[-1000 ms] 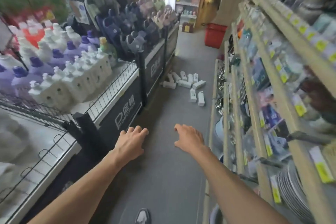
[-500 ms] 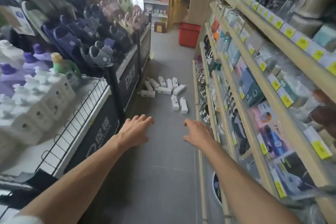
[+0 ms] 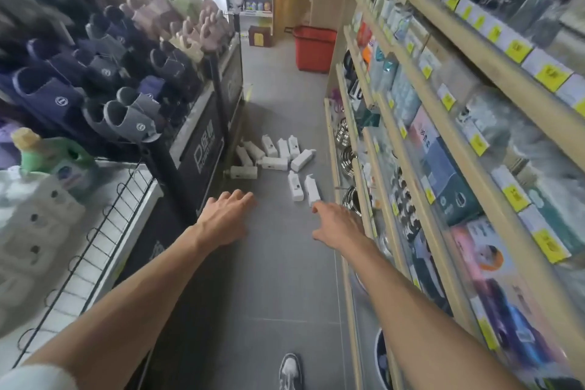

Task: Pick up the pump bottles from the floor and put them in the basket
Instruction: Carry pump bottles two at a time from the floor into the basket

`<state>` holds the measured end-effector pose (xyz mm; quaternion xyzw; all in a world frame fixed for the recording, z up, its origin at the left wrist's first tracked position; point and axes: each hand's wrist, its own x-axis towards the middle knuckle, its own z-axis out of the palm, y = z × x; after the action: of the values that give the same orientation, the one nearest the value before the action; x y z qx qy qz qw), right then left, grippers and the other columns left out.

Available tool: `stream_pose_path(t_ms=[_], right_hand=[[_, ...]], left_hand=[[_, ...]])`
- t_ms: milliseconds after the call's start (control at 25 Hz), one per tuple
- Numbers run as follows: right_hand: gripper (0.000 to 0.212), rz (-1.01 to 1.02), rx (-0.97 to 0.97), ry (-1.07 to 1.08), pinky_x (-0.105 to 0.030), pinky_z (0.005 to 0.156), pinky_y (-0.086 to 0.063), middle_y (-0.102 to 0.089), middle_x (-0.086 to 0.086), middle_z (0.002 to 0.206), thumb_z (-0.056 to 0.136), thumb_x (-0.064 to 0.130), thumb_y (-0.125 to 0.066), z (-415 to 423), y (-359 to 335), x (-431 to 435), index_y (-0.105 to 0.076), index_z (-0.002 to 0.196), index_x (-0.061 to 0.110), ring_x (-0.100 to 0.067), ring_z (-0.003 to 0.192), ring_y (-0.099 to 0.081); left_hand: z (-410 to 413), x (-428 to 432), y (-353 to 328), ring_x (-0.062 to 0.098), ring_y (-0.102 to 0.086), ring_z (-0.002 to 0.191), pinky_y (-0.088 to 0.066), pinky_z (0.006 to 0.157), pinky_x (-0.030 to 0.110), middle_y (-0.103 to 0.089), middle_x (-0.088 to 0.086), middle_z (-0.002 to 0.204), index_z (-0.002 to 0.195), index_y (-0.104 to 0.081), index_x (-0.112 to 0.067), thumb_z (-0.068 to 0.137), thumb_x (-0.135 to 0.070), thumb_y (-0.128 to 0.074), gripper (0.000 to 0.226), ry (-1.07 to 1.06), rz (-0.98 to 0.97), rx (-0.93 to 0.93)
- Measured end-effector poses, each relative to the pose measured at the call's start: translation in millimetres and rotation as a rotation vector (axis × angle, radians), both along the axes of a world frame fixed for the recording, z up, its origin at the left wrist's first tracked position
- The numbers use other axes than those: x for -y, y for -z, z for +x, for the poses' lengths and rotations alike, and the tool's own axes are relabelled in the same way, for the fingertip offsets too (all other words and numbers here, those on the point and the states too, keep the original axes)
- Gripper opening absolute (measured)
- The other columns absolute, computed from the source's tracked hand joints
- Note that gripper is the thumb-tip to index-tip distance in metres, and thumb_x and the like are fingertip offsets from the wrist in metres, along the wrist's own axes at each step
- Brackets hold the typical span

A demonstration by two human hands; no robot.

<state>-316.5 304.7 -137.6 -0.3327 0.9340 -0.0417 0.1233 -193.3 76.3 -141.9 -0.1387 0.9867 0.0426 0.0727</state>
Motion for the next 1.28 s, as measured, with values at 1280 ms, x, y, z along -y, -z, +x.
stream_pose_path(t_ms=[1280], right_hand=[[0.04, -0.021, 0.045, 0.016, -0.036, 0.081, -0.048, -0.065, 0.002, 0.115, 0.088, 0.029, -0.069, -425, 34, 313, -0.052, 0.123, 0.023, -0.025, 0.101, -0.063]], left_hand=[[-416, 309, 40, 0.026, -0.048, 0.124, -0.043, 0.099, 0.044, -0.046, 0.001, 0.138, 0.149, -0.03, -0.029, 0.086, -0.034, -0.068, 0.074, 0.001, 0.014, 0.138]])
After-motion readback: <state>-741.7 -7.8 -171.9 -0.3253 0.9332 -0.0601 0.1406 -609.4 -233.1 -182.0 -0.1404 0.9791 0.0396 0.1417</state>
